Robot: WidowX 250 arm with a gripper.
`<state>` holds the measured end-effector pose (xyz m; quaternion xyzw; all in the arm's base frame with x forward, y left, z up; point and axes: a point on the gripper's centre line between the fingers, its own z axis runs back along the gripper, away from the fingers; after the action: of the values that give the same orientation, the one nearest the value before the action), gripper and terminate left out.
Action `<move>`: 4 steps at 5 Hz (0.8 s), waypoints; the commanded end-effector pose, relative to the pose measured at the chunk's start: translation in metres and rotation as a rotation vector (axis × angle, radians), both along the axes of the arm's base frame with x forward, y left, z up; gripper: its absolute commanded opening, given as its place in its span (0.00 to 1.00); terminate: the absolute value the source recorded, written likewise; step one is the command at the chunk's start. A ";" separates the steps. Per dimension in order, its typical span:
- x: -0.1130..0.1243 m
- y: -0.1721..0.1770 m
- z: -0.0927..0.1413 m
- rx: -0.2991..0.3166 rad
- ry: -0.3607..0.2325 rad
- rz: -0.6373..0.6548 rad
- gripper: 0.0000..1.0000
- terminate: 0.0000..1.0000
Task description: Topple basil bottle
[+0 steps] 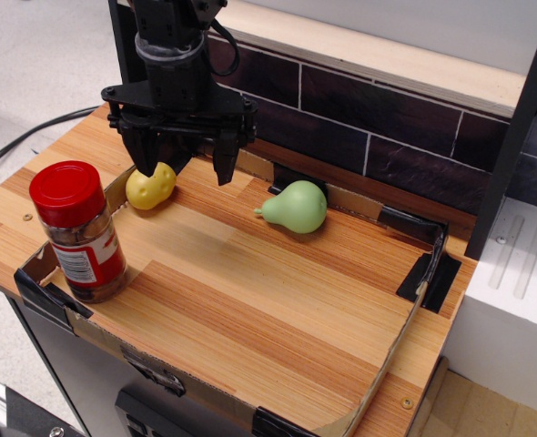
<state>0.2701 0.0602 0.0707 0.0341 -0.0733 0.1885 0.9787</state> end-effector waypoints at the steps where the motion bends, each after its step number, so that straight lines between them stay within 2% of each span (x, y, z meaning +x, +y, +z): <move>1: 0.000 0.000 0.000 0.000 0.000 0.000 1.00 0.00; 2: 0.002 0.010 0.010 0.029 0.050 -0.251 1.00 0.00; 3: 0.003 0.022 0.023 0.003 0.057 -0.501 1.00 0.00; 4: -0.004 0.032 0.030 0.078 0.054 -0.723 1.00 0.00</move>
<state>0.2581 0.0900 0.0872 0.0330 -0.0388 -0.1777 0.9828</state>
